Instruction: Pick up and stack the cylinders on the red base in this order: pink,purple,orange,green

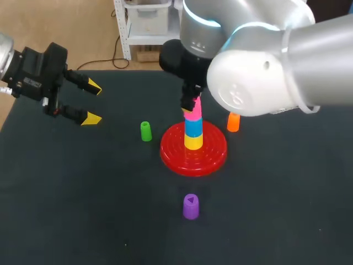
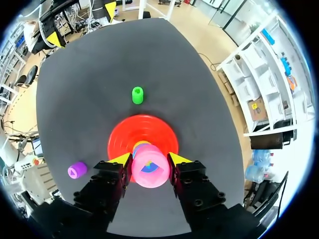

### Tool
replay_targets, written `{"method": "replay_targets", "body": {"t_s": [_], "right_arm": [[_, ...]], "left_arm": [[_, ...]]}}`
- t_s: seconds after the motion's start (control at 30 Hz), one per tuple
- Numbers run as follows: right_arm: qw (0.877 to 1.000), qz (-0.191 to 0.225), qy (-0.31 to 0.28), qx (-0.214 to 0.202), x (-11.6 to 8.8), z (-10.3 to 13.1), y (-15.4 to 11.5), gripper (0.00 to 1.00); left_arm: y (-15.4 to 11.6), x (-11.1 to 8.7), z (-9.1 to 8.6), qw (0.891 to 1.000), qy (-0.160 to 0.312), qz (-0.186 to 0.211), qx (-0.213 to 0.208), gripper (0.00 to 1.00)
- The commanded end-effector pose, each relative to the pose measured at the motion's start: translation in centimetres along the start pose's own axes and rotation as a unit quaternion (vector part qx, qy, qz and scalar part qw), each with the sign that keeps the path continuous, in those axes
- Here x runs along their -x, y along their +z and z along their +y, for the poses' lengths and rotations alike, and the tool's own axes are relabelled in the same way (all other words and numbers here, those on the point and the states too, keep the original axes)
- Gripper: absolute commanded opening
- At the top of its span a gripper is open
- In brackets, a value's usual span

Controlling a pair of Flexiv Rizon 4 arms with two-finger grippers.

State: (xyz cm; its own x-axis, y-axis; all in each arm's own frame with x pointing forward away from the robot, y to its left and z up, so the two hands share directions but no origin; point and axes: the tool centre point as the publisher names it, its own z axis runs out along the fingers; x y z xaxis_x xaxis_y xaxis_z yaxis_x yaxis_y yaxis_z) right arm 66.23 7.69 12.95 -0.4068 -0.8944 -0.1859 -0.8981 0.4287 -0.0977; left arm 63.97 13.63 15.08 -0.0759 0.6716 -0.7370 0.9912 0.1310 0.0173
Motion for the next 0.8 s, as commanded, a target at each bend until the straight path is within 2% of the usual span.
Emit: {"method": "replay_targets", "body": {"t_s": [0.03, 0.8], "right_arm": [[1.0, -0.01, 0.002, -0.003, -0.4, 0.0, -0.4, 0.0], [1.0, 0.003, -0.004, 0.003, -0.8, 0.4, 0.9, 0.0]], "left_arm": [[0.0, -0.1, -0.1, 1.0, 0.001, -0.001, 0.001, 1.0], [0.0, -0.1, -0.1, 1.0, 0.001, -0.001, 0.001, 1.0]]}}
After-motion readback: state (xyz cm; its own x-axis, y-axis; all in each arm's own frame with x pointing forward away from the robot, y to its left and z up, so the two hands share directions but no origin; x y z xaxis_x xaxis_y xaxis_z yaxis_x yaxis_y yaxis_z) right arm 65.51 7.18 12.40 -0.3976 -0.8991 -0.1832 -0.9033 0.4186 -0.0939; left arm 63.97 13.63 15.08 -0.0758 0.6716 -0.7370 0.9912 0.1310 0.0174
